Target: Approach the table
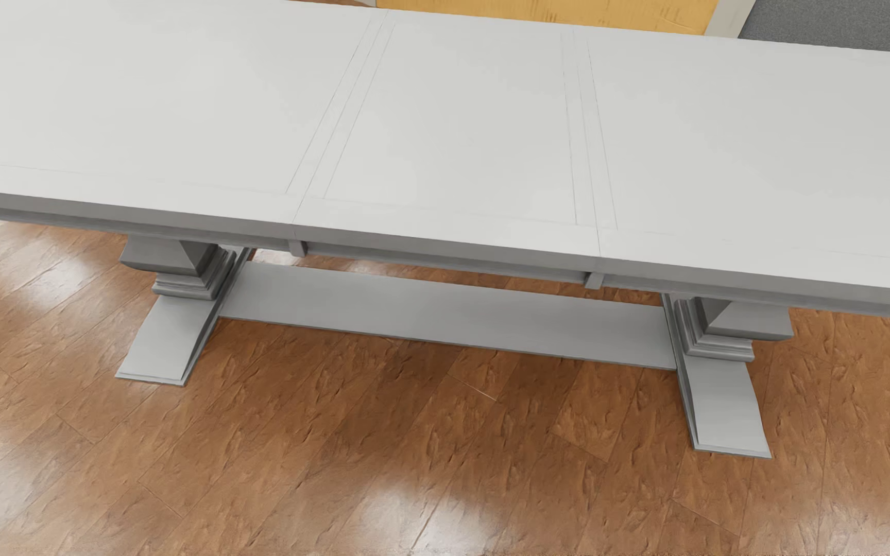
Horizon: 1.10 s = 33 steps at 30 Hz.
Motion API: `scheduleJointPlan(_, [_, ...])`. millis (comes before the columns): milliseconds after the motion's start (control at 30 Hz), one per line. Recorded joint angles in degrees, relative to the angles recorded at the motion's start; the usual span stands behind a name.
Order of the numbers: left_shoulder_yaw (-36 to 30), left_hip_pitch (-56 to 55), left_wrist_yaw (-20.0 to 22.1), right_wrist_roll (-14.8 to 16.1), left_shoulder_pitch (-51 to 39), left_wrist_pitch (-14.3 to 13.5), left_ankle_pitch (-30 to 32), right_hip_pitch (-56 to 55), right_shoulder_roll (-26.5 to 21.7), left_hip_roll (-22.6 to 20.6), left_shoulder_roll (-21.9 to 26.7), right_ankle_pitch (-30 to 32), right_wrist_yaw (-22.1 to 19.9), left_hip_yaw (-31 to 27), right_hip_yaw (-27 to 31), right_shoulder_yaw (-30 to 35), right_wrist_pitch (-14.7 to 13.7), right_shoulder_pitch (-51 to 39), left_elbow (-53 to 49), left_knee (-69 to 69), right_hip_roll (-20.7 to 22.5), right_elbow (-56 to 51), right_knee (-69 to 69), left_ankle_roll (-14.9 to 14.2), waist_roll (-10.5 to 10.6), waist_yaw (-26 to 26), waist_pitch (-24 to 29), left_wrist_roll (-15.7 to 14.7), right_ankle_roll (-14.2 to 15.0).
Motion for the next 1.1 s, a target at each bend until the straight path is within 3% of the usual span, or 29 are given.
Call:
scheduleJointPlan(233, [-0.32, -1.32, 1.86, -0.08, -1.44, -1.14, 0.14, -0.94, -0.9, -0.76, 0.81, -0.1, 1.41, -0.79, -0.55, 0.83, 0.72, 2.12, -1.72, 0.47, -0.88, 2.37, 0.19, 0.6, -0.49, -0.34, 0.31, 0.07, -0.3])
scheduleJointPlan(500, [-2.23, -4.31, 1.04, 0.17, -2.78, -0.58, -2.04, -3.44, -0.4, -0.87, 1.4, -1.78, 0.52, -1.79, -0.5, 1.38, 0.14, 1.67, -0.27, 4.66, -2.04, 0.72, 3.59, 1.81, -0.73, -0.64, 0.9, -0.22, -1.02])
scheduleJointPlan(767, [-3.58, -5.19, 1.06, 1.06, -2.67, -0.04, -3.21, -8.49, -0.58, -2.39, 0.17, -1.27, -0.11, -3.4, 1.89, 0.65, 0.31, 1.64, 0.0, 7.15, -5.14, -0.29, 15.38, 1.85, -1.28, -0.88, 1.6, -0.76, 1.16])
scheduleJointPlan(933, [-3.51, -3.6, 1.5, 0.61, -1.41, -0.1, -2.12, -3.59, 0.01, -1.99, 0.41, -3.12, 0.36, -3.59, -1.28, 1.29, 0.47, 1.53, -0.17, 4.96, -3.92, 0.69, 7.91, 0.85, -1.39, -0.73, 1.21, -1.59, -0.11])
scheduleJointPlan(1100, [-3.81, -1.66, 0.63, 0.49, -0.28, 0.42, -1.01, -0.85, 0.32, 0.15, 0.67, -1.85, 0.01, -2.26, -0.89, 1.59, -0.08, 0.7, 0.19, 2.85, -0.62, 0.46, 2.7, -0.47, -0.58, -0.68, 1.0, -1.94, -1.05])
